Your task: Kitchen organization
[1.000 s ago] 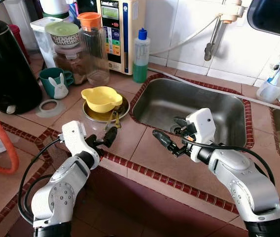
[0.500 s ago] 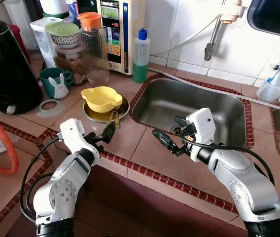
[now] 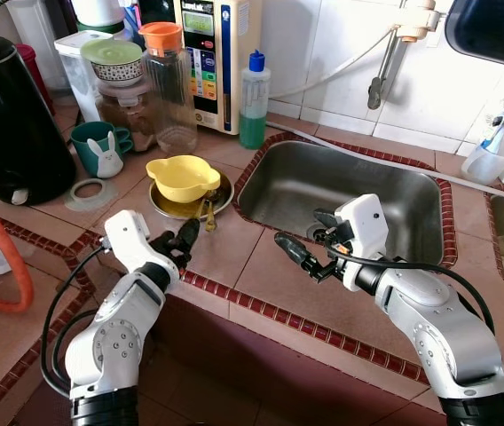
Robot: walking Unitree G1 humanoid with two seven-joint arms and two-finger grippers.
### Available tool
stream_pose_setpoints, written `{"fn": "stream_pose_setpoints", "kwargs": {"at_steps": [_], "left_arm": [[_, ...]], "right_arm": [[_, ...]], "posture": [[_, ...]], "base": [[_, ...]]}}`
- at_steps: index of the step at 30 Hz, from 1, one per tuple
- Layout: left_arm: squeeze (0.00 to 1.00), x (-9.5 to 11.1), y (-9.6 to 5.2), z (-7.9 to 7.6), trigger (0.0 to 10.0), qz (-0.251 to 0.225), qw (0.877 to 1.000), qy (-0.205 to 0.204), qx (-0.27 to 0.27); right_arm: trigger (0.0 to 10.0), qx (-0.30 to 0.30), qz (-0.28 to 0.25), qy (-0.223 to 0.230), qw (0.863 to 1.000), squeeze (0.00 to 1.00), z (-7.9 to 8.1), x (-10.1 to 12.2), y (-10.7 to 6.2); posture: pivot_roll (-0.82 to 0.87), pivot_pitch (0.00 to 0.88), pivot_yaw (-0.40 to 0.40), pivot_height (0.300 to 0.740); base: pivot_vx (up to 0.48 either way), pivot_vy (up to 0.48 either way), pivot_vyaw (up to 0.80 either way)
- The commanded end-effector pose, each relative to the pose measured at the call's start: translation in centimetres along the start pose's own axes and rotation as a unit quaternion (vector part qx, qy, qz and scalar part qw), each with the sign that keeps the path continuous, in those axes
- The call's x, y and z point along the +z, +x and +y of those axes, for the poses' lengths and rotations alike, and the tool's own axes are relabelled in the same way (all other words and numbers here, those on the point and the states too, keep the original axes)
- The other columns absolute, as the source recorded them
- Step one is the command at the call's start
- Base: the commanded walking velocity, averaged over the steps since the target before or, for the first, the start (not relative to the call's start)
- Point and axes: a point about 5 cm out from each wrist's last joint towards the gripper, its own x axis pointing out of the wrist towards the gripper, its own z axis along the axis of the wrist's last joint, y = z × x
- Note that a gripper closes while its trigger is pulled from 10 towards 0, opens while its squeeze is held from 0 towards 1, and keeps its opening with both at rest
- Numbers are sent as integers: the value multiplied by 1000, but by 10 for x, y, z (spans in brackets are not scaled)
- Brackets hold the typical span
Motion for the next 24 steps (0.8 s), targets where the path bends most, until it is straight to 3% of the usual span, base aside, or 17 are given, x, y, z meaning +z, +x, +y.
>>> {"fn": "stream_pose_setpoints", "kwargs": {"at_steps": [1,2,3,4,5,10,24], "left_arm": [[0,4,2,2,4353,-8,1000,4,11],[0,4,2,2,5922,-9,1000,4,12],[0,4,2,2,4431,-10,1000,3,13],[0,4,2,2,4431,-10,1000,3,13],[0,4,3,2,0,-14,1000,-1,11],[0,5,3,2,0,-16,1000,-3,7],[0,5,7,4,0,-18,1000,-6,9]], "right_arm": [[10000,4,-7,0,1000,0,1,3,-1],[10000,20,-13,7,1000,0,4,5,-2],[10000,35,-18,10,999,0,8,6,-3],[10000,35,-18,10,999,0,8,6,-3],[10000,56,-22,12,998,0,14,8,-4],[10000,90,-26,19,995,0,23,8,-6],[10000,99,-22,16,995,0,24,7,-9]], "posture": [[121,0,1,740],[121,0,2,740],[121,0,1,740],[121,0,1,740],[120,0,2,740],[120,0,3,740],[117,0,6,740]], "base": [[0,0,0],[0,0,0],[0,0,0],[0,0,0],[0,0,0],[0,0,0],[0,0,0]]}}
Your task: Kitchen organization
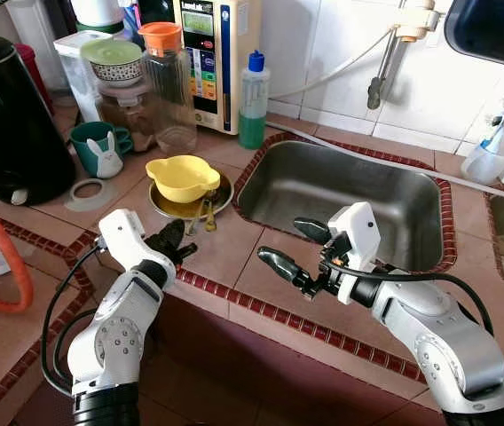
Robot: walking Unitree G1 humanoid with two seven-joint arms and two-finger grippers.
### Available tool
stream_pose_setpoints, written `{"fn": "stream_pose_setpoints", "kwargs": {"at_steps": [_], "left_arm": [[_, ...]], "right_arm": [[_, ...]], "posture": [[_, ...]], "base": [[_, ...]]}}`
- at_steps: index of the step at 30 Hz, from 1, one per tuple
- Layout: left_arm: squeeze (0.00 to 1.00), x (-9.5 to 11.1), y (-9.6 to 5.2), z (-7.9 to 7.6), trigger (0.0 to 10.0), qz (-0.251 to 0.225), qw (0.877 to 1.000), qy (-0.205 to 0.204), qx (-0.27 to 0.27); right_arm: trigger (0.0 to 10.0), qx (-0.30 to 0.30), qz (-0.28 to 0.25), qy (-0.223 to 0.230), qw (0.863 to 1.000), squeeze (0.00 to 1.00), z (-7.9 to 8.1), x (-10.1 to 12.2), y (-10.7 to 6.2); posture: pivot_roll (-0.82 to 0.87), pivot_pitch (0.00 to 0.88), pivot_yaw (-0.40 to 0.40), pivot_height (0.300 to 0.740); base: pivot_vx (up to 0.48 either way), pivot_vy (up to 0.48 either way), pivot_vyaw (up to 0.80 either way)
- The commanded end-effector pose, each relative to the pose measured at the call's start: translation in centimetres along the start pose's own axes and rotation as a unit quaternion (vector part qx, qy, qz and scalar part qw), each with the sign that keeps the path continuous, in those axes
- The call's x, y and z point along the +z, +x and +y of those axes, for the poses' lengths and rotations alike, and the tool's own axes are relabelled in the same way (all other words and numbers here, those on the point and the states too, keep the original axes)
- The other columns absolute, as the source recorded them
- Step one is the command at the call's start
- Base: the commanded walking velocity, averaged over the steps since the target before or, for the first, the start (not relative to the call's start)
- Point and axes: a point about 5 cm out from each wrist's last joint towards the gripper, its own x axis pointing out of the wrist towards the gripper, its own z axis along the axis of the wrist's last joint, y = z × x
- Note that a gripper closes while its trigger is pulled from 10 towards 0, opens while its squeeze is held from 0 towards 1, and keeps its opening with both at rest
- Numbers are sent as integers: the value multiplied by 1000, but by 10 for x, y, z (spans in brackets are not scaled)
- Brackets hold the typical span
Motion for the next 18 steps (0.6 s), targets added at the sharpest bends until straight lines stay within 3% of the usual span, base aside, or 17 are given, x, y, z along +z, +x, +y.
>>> {"fn": "stream_pose_setpoints", "kwargs": {"at_steps": [1,12,18], "left_arm": [[0,3,2,-2,0,-4,1000,0,-2],[0,5,3,-5,0,-15,1000,-2,-10],[0,11,1,-17,0,-40,998,0,-50]], "right_arm": [[10000,11,-3,-8,1000,0,4,4,-1],[10000,5,-1,-15,1000,0,3,4,-1],[10000,1,0,-16,1000,0,3,3,-1]], "posture": [[116,0,6,740],[116,0,8,740],[114,0,11,740]], "base": [[0,0,0],[0,0,0],[0,0,0]]}}
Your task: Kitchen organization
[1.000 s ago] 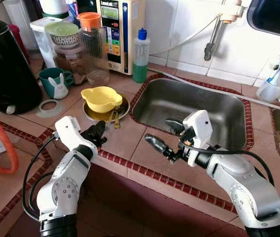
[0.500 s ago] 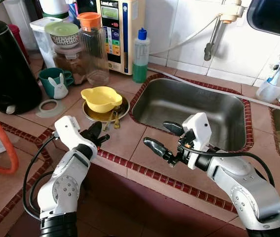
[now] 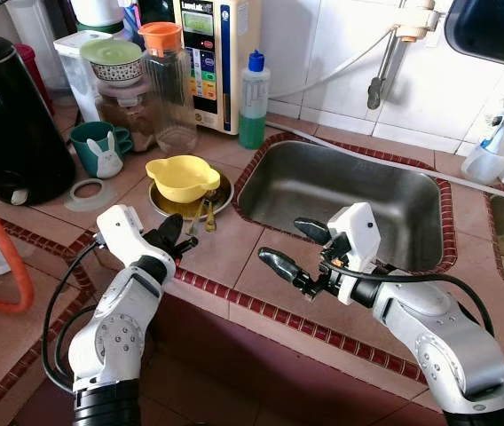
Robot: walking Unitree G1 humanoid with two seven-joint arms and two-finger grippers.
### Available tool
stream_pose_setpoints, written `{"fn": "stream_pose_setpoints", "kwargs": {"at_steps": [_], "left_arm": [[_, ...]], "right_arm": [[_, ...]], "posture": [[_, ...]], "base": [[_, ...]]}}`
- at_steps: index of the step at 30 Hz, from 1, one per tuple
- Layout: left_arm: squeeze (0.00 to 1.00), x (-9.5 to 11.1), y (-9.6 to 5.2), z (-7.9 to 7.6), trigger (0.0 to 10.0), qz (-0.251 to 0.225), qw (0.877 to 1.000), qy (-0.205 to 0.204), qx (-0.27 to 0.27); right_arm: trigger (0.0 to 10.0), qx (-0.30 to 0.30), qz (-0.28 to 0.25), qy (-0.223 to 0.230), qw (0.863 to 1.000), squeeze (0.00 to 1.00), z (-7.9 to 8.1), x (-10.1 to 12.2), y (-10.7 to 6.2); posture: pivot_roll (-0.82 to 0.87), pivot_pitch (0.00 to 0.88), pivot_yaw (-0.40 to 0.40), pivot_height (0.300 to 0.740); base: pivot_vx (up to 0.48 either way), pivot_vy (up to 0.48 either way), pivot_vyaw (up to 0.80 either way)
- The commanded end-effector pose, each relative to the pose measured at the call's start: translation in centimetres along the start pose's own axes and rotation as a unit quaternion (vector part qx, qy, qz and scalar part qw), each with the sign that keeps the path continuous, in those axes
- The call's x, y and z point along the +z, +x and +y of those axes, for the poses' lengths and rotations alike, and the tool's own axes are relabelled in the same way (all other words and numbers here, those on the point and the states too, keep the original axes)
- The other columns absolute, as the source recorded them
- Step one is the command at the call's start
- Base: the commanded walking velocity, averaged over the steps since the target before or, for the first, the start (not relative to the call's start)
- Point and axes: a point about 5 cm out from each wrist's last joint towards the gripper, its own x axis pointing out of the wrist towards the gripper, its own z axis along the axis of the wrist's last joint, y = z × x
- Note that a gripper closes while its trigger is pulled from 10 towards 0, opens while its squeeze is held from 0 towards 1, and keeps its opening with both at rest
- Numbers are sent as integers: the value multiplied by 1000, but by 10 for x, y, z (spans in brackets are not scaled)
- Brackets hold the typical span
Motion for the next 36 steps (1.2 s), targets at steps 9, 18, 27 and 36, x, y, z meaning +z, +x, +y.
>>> {"fn": "stream_pose_setpoints", "kwargs": {"at_steps": [9,18,27,36], "left_arm": [[0,9,-1,-21,0,-29,997,32,-57],[1000,7,-5,-26,10000,-26,996,36,-83],[1000,3,-12,-9,10000,-26,995,63,-71],[1000,-5,-14,3,10000,-10,996,64,-55]], "right_arm": [[10000,0,-3,-14,1000,0,2,3,-1],[10000,-2,-1,-15,1000,0,2,3,0],[10000,-2,-1,-17,1000,0,2,2,1],[10000,-2,-3,-18,1000,0,2,3,2]], "posture": [[116,0,12,740],[116,0,14,740],[123,0,14,740],[123,0,12,740]], "base": [[0,0,0],[0,0,0],[0,0,0],[0,0,0]]}}
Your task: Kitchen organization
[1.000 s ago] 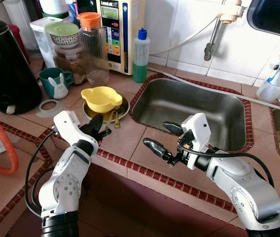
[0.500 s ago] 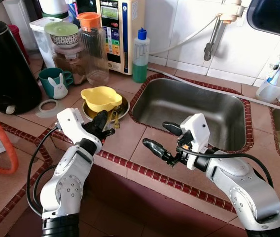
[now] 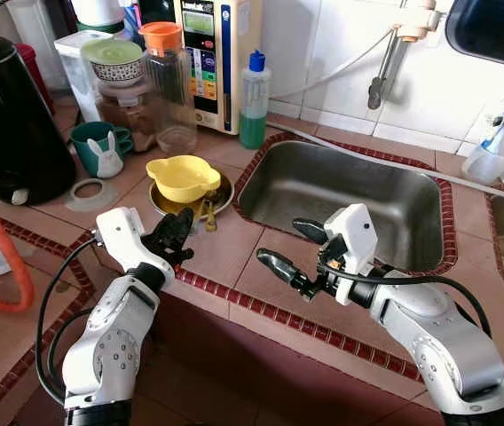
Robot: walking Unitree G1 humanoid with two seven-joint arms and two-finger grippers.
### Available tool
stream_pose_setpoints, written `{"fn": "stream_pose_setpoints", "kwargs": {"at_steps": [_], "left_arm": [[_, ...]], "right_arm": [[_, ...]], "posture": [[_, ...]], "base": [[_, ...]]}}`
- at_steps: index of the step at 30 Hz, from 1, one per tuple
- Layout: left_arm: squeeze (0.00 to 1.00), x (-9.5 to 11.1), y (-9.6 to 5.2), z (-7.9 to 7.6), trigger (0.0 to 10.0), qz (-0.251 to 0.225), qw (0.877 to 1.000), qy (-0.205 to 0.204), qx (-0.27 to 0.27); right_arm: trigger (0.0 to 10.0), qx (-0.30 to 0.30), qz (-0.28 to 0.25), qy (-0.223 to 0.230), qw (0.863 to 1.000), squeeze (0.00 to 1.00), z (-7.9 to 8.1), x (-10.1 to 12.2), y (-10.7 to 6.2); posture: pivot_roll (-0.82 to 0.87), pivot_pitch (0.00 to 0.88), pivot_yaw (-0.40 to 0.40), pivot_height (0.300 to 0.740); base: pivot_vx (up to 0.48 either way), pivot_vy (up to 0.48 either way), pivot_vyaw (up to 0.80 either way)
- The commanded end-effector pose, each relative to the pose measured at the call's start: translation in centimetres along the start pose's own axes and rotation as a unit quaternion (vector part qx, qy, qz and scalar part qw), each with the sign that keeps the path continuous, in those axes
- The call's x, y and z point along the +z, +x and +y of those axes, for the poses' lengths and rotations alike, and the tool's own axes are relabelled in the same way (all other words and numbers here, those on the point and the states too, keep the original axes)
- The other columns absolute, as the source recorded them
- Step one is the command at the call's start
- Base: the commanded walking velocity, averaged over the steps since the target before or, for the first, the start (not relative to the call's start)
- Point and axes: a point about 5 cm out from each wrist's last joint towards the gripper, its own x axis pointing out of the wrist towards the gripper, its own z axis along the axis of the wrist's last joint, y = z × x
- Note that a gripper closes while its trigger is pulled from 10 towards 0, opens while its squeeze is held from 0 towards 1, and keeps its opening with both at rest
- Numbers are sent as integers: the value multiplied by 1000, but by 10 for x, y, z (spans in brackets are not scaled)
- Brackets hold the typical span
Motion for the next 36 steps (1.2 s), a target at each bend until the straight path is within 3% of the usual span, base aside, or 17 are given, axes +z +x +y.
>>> {"fn": "stream_pose_setpoints", "kwargs": {"at_steps": [1,22,30,36], "left_arm": [[1000,-3,-1,4,10000,6,1000,2,5],[1000,-14,-3,19,10000,9,998,-37,40],[1000,-16,9,20,10000,13,997,-60,54],[1000,-16,22,16,10000,19,997,-53,52]], "right_arm": [[10000,1,-4,-9,1000,0,1,3,0],[10000,2,0,-14,1000,0,2,4,-2],[10000,1,0,-16,1000,0,2,4,-2],[10000,0,0,-19,1000,0,2,5,-2]], "posture": [[120,0,13,740],[108,0,9,740],[102,0,10,740],[95,0,11,740]], "base": [[0,0,0],[0,0,0],[0,0,0],[0,0,0]]}}
